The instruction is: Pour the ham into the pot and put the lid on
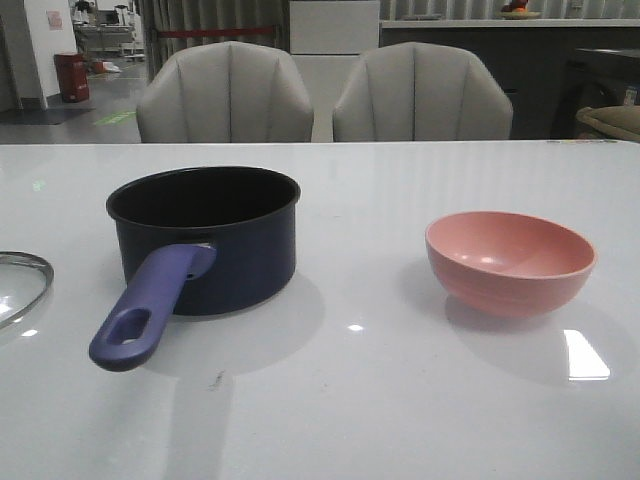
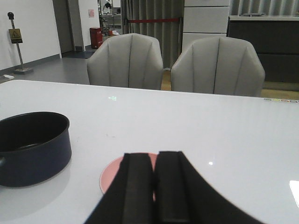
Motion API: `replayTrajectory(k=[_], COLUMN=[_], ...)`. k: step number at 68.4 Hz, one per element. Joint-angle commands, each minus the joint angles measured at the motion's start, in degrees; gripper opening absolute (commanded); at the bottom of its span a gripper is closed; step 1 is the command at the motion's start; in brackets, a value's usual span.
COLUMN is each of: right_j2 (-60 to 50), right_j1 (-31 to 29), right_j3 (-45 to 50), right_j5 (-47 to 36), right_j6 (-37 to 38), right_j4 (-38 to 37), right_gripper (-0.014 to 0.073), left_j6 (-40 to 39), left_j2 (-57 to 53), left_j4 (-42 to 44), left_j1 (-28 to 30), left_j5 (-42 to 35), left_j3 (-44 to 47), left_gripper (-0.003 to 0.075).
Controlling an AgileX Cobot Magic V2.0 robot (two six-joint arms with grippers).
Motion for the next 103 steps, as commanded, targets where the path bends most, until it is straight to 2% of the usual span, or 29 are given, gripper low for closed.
replayTrajectory(k=[1, 10, 21, 27, 37, 71, 88, 103], right_j2=[0.5, 0.5, 0.5, 0.5, 0.5, 0.5, 0.5, 0.5], right_j1=[0.1, 0.1, 0.1, 0.1, 0.1, 0.1, 0.1, 0.1], right_j3=[-1.6, -1.6, -1.6, -1.6, -1.6, -1.6, -1.6, -1.6], right_j5=[-3.9, -3.9, -3.9, -3.9, -3.9, -3.9, -3.9, -3.9], right_j6=[-0.7, -0.7, -0.7, -0.7, -0.7, -0.7, -0.7, -0.7], right_j4=[0.3, 0.3, 0.3, 0.3, 0.3, 0.3, 0.3, 0.3], right_gripper=[0.015, 0.015, 0.015, 0.015, 0.015, 0.015, 0.015, 0.015], left_j6=[-0.6, -0.9, -1.1, -1.1, -1.1, -1.1, -1.3, -6.8], left_j2=[8.7, 18.2, 30.4, 36.5, 46.4, 73.0, 79.1, 81.1], left_j4=[0.0, -0.6, -6.9, -7.3, -7.3, -5.2, -3.9, 0.6], left_j1=[0.9, 5.5, 15.0, 19.3, 23.3, 24.8, 24.8, 24.8], left_j5=[-3.0, -0.7, 1.7, 3.7, 9.5, 18.2, 21.7, 22.9], left_j3=[-5.5, -10.2, -15.8, -18.4, -24.0, -38.9, -44.3, -46.1], left_gripper=[0.0671, 0.0661, 0.0655, 0.0655, 0.0655, 0.0655, 0.0655, 0.0655])
